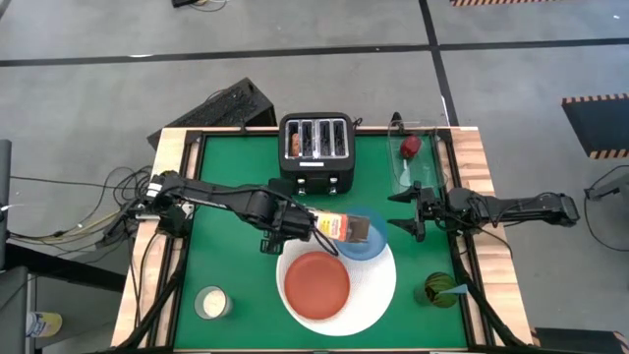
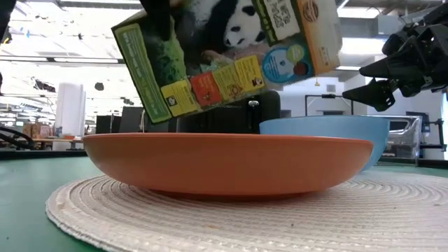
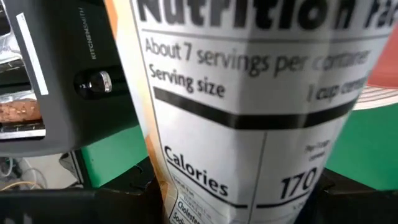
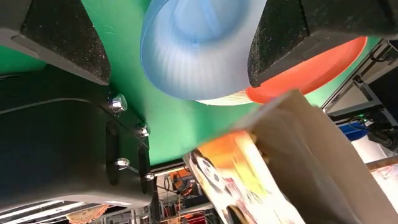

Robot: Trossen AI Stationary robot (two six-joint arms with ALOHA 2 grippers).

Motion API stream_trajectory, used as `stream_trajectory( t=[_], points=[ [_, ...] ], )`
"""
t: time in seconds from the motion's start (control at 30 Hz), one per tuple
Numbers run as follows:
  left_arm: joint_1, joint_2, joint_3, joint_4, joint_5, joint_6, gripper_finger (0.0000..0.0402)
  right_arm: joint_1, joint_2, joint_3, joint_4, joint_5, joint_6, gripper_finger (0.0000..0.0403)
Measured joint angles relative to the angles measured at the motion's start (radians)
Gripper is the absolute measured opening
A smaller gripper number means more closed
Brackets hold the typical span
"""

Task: Arrange a breakfast setting
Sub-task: Pour the cereal into the blue bowl

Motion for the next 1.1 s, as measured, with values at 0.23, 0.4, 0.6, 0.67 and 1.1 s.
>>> stream_trajectory(
  t=[0.23, 0.4, 0.6, 0.67, 1.1],
  points=[
    [0.001, 0.011, 0.000, 0.000, -0.060, 0.006, 0.0197, 0.000, 0.000, 0.000, 0.000, 0.000, 0.000, 0.0396],
    [0.001, 0.011, 0.000, -0.001, -0.094, 0.012, 0.0197, 0.000, 0.000, 0.000, 0.000, 0.000, 0.000, 0.0396],
    [-0.013, 0.011, 0.000, 0.000, -0.128, 0.040, 0.0197, 0.000, 0.000, 0.000, 0.000, 0.000, 0.000, 0.0396],
    [-0.011, 0.011, 0.000, 0.000, -0.139, 0.048, 0.0197, 0.000, 0.000, 0.000, 0.000, 0.000, 0.000, 0.0396],
    [-0.011, 0.011, 0.000, 0.000, -0.202, 0.155, 0.0197, 0.000, 0.000, 0.000, 0.000, 0.000, 0.000, 0.0396]
  ],
)
